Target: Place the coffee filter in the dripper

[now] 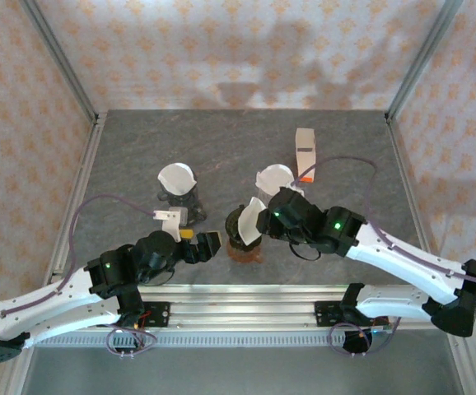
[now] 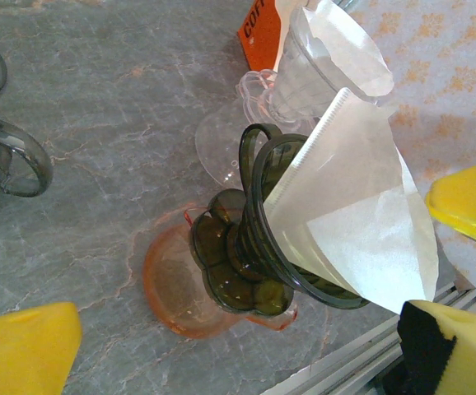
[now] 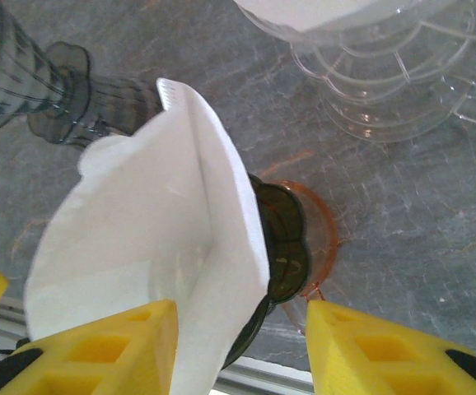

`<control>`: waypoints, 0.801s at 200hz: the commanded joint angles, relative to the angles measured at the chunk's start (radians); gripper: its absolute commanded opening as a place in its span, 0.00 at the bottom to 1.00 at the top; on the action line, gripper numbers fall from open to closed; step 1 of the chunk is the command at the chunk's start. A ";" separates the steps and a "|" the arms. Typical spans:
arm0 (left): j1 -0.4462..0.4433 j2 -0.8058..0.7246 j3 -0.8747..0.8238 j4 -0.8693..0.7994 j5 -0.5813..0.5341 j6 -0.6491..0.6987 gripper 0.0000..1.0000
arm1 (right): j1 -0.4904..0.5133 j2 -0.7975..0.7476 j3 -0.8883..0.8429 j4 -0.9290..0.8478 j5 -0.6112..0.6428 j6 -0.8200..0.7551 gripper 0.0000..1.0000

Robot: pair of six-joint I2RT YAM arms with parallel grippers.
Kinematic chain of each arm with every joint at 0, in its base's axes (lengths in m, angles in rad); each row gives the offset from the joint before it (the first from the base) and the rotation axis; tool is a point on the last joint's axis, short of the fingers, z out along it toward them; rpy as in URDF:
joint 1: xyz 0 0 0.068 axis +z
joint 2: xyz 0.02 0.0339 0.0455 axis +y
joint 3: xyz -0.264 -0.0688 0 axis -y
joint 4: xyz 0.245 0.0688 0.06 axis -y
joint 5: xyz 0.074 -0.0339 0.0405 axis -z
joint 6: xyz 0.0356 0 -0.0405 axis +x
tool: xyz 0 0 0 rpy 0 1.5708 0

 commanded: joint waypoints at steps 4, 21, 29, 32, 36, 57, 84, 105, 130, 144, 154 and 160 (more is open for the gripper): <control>0.009 -0.019 -0.010 0.002 -0.031 -0.001 0.99 | 0.008 0.012 -0.008 0.009 0.008 0.027 0.44; 0.009 -0.020 -0.010 0.003 -0.033 -0.002 0.99 | 0.009 0.024 -0.003 0.009 0.008 0.015 0.41; 0.009 -0.020 -0.011 0.001 -0.032 -0.002 1.00 | 0.009 0.030 -0.001 0.009 0.008 0.011 0.39; 0.008 -0.020 -0.011 0.001 -0.033 -0.002 0.99 | 0.008 0.033 0.000 0.009 0.007 0.010 0.38; 0.009 -0.020 -0.011 0.001 -0.033 0.000 0.99 | 0.009 0.036 0.001 0.010 0.006 0.008 0.37; 0.008 -0.021 -0.013 0.002 -0.033 0.000 0.99 | 0.007 0.055 0.013 0.006 0.001 -0.010 0.28; 0.009 -0.024 -0.010 0.001 -0.030 0.001 1.00 | 0.008 0.073 0.073 -0.050 0.026 -0.070 0.08; 0.009 -0.026 -0.002 -0.008 -0.028 0.006 1.00 | 0.008 0.123 0.136 -0.112 0.037 -0.139 0.00; 0.009 -0.028 0.010 -0.014 -0.030 0.013 1.00 | 0.009 0.198 0.223 -0.202 0.023 -0.230 0.00; 0.009 -0.026 0.016 -0.016 -0.028 0.016 1.00 | 0.008 0.236 0.253 -0.239 0.020 -0.268 0.00; 0.008 -0.024 0.020 -0.016 -0.027 0.019 0.99 | 0.009 0.251 0.266 -0.252 0.019 -0.285 0.00; 0.009 -0.025 0.022 -0.016 -0.026 0.022 1.00 | 0.009 0.259 0.272 -0.258 0.018 -0.295 0.00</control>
